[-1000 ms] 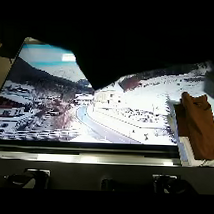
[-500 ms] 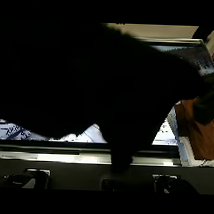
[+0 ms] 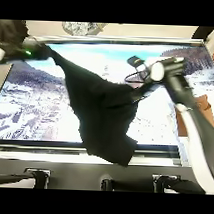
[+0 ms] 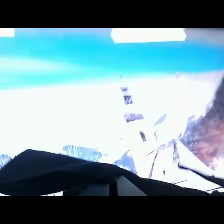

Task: Fold the shirts.

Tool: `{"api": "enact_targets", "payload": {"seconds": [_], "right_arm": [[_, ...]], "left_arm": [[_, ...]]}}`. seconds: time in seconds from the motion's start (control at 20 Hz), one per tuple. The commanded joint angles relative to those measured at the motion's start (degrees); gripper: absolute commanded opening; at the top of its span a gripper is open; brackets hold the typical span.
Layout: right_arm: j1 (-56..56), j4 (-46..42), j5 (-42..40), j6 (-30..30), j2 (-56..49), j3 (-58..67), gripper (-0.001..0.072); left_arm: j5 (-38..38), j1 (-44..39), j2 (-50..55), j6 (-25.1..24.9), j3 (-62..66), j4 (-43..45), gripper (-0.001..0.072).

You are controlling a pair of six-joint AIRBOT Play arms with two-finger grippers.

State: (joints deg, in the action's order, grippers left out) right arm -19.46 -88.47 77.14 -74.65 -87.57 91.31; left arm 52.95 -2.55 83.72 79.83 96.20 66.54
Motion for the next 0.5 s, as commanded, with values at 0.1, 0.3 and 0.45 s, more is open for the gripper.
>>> {"api": "enact_targets", "payload": {"seconds": [0.1, 0.3, 0.45], "right_arm": [[0.42, 3.63, -12.22, -1.25, -11.34, -0.2, 0.0221], [7.76, 8.87, -3.19, 5.31, -9.07, 7.41, 0.0619], [18.34, 13.49, 5.66, 11.89, -6.36, 9.4, 0.0619]], "left_arm": [[8.31, -0.04, 13.42, 4.22, -0.61, -0.5, 0.0077], [21.9, 2.23, 12.57, 4.22, -0.46, -0.46, 0.0632], [33.81, 5.42, 10.08, 4.2, -3.52, -0.5, 0.0607]]}}
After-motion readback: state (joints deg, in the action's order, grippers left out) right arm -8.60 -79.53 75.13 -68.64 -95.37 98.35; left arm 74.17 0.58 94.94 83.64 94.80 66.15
